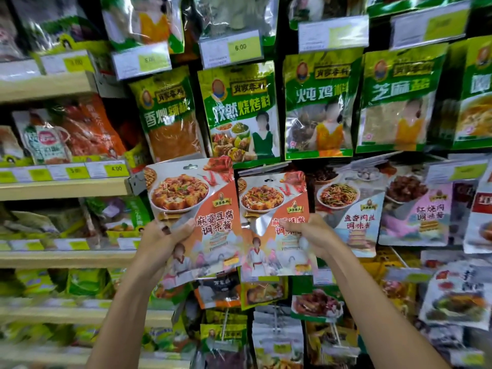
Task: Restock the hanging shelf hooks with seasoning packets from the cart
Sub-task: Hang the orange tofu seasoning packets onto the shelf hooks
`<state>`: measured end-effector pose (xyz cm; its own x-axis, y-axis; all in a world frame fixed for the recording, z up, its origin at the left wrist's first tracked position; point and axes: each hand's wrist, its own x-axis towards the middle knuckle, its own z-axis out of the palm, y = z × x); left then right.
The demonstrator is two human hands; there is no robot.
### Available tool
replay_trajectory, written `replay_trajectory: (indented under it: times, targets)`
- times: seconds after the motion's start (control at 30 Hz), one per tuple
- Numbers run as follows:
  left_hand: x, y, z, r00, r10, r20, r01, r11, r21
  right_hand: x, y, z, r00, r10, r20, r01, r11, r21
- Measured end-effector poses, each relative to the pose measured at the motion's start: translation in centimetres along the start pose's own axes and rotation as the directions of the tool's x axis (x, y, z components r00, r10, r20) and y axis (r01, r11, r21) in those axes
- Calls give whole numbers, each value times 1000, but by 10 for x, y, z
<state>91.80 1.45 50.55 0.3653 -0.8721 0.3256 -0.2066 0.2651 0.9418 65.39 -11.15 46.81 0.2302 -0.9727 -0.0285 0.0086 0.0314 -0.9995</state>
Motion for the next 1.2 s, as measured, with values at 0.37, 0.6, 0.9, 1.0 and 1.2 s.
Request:
replay_trajectory:
  times: [0.37, 0.6, 0.9, 1.0, 1.2]
  targets:
    - [1, -2, -2, 999, -28, 39, 27, 1000, 15, 15, 3, 13, 994, 75, -76, -69, 995, 77]
    - [1, -9, 2, 998, -45, 47, 45, 999, -15, 26, 23, 14, 991, 58, -120, -58, 998, 3]
    - [-17, -25, 19, 980, -13, 197, 30, 996, -82, -50, 43, 27, 782, -456, -425, 354, 886, -299]
    - [-21, -24, 45, 954, -53, 294, 90, 990, -111, -69, 26, 41, 949, -292, -120, 298, 954, 36]
    - [-20, -24, 75, 951, -16, 309, -11, 996, 88, -55, 25, 32, 976, -206, -76, 214, 968, 134]
